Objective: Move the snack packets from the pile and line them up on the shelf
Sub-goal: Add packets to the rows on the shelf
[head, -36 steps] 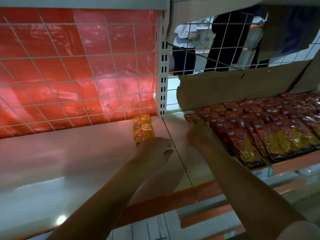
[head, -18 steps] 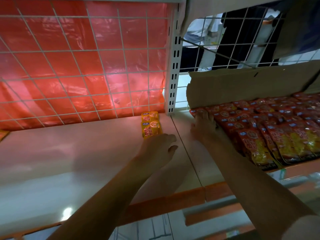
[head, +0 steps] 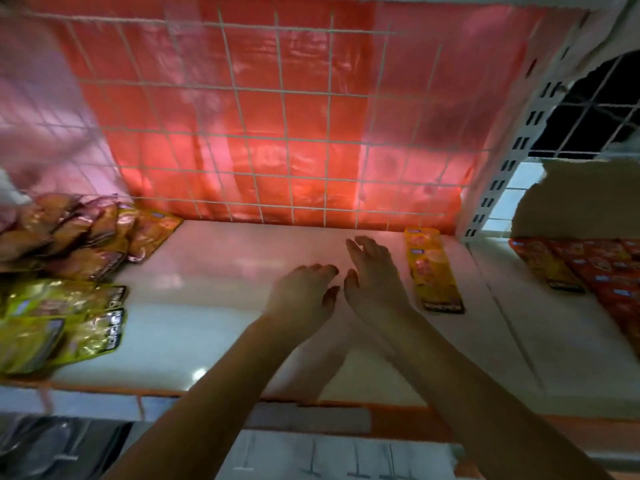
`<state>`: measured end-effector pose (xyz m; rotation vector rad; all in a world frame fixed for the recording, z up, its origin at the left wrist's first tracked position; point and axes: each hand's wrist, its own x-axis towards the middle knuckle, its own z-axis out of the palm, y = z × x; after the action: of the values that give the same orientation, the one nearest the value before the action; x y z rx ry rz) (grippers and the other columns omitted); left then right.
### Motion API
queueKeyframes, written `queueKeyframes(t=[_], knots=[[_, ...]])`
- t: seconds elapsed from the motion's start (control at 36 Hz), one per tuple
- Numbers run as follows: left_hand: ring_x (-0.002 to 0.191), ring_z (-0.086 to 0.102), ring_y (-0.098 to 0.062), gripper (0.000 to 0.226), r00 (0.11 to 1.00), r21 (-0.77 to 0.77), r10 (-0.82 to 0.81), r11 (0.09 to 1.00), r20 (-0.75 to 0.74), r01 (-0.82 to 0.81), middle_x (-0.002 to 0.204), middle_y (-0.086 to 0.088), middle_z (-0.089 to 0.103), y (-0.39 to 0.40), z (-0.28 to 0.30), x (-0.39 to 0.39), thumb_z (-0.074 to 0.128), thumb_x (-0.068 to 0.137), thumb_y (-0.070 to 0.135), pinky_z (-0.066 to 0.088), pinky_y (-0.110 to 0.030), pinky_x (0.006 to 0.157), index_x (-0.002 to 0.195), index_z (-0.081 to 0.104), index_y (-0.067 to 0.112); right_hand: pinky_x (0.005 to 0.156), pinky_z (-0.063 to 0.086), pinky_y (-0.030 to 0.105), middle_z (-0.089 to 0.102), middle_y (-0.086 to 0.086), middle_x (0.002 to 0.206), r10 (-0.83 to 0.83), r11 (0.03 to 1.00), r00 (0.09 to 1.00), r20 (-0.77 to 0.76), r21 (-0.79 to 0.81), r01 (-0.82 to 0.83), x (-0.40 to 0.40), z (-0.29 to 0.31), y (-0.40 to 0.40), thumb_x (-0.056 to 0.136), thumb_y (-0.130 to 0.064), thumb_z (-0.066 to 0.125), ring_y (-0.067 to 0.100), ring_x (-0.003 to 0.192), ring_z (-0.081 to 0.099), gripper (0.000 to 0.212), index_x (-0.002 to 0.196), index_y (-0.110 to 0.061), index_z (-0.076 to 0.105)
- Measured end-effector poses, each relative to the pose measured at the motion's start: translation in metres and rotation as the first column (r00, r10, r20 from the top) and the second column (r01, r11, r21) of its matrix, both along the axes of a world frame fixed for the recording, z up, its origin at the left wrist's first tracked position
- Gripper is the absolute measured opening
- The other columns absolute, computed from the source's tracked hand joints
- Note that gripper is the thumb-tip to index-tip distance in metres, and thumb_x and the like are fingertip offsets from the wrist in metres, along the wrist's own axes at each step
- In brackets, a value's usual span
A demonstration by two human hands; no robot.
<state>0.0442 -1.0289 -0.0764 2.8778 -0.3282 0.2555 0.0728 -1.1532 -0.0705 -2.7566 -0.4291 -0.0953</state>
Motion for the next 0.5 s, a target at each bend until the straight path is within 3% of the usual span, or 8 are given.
queueKeyframes(t=[0.22, 0.36, 0.44, 0.5], knots=[[0.110, 0.056, -0.023, 0.035, 0.981, 0.019, 0.184, 0.983, -0.054, -0.183, 0.124, 0.000, 0.058, 0.145, 0.004, -0.027, 0.041, 0.096, 0.033, 0.046, -0.034, 0.088, 0.130, 0.049, 0.023, 0.111, 0.022, 0.029, 0.033, 0.010, 0.149, 0.095, 0.992, 0.996, 0.004, 0.086, -0.095, -0.009, -0.009, 0.135, 0.090, -0.011, 0.046, 0.027, 0.133, 0.031, 0.051, 0.141, -0.009, 0.040], [0.106, 0.059, -0.024, 0.034, 0.959, -0.028, 0.276, 0.960, -0.064, -0.279, 0.117, -0.002, 0.064, 0.234, 0.000, -0.055, 0.047, 0.094, 0.033, 0.045, -0.031, 0.083, 0.126, 0.055, 0.025, 0.108, 0.024, 0.027, 0.038, 0.010, 0.145, 0.192, 0.974, 0.981, -0.009, 0.123, -0.189, -0.021, -0.019, 0.221, 0.087, -0.012, 0.044, 0.027, 0.131, 0.034, 0.048, 0.136, -0.010, 0.047], [0.103, 0.060, -0.026, 0.035, 0.943, -0.056, 0.326, 0.942, -0.075, -0.330, 0.109, -0.005, 0.067, 0.279, 0.002, -0.074, 0.043, 0.089, 0.038, 0.044, -0.031, 0.078, 0.113, 0.064, 0.022, 0.097, 0.037, 0.034, 0.054, 0.016, 0.128, 0.277, 0.947, 0.961, -0.026, 0.174, -0.268, -0.030, -0.020, 0.263, 0.083, -0.010, 0.044, 0.034, 0.116, 0.049, 0.043, 0.122, -0.003, 0.059], [0.105, 0.059, -0.025, 0.037, 0.938, -0.057, 0.332, 0.939, -0.097, -0.338, 0.111, -0.005, 0.066, 0.304, 0.005, -0.085, 0.045, 0.091, 0.040, 0.044, -0.031, 0.081, 0.115, 0.064, 0.020, 0.090, 0.041, 0.034, 0.060, 0.016, 0.117, 0.309, 0.933, 0.949, -0.069, 0.213, -0.289, -0.036, -0.020, 0.286, 0.082, -0.014, 0.043, 0.033, 0.107, 0.053, 0.040, 0.116, -0.002, 0.062]])
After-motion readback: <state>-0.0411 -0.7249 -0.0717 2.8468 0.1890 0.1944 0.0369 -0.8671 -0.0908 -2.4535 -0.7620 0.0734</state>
